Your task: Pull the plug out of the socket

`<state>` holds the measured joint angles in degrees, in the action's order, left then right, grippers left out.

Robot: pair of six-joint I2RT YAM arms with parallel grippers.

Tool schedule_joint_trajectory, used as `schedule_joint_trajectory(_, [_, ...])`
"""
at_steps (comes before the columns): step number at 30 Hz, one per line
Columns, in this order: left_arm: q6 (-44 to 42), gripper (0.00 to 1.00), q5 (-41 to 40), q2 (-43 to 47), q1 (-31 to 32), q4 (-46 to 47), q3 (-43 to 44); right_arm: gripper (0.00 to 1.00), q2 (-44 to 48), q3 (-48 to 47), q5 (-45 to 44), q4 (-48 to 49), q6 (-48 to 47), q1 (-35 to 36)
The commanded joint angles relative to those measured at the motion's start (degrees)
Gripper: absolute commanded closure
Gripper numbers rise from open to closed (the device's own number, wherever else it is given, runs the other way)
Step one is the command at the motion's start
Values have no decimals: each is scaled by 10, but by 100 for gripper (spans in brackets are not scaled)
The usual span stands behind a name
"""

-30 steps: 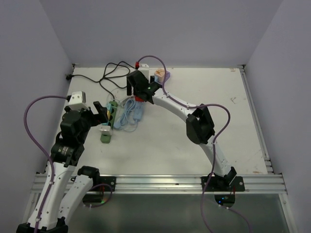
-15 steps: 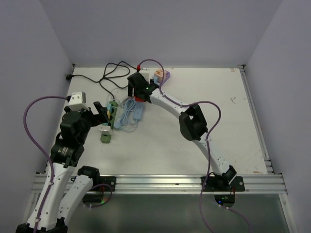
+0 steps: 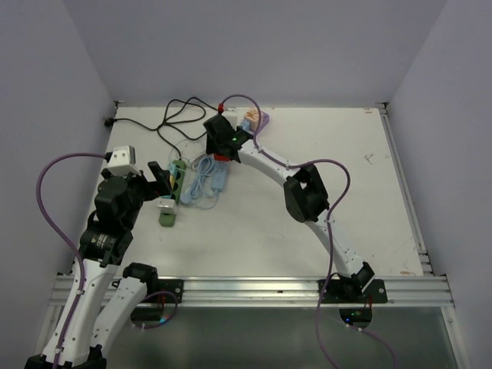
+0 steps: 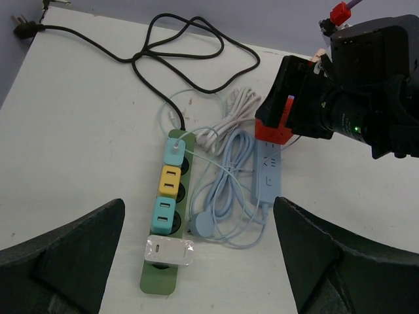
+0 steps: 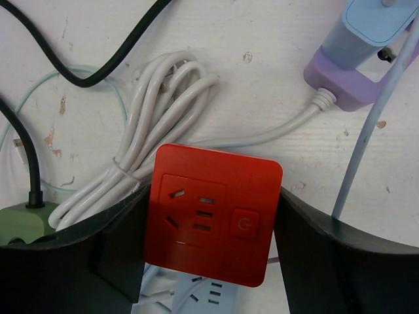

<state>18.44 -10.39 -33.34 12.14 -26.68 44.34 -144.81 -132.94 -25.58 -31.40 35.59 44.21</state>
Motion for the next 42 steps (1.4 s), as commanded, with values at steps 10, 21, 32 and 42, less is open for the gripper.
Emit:
schedule_joint_trajectory(10, [-1,0,-5,-1,3,9,-3,75,167,190,221,195,45,-30])
schedule_joint_trajectory(21, [-1,0,-4,-10,3,10,-7,74,227,323,366,363,98,-68])
schedule_joint_trajectory(32, [-1,0,2,-24,3,12,-7,72,250,324,425,306,9,-66])
schedule_joint_trajectory(42, [9,0,22,-72,3,15,0,75,286,389,497,403,89,-83])
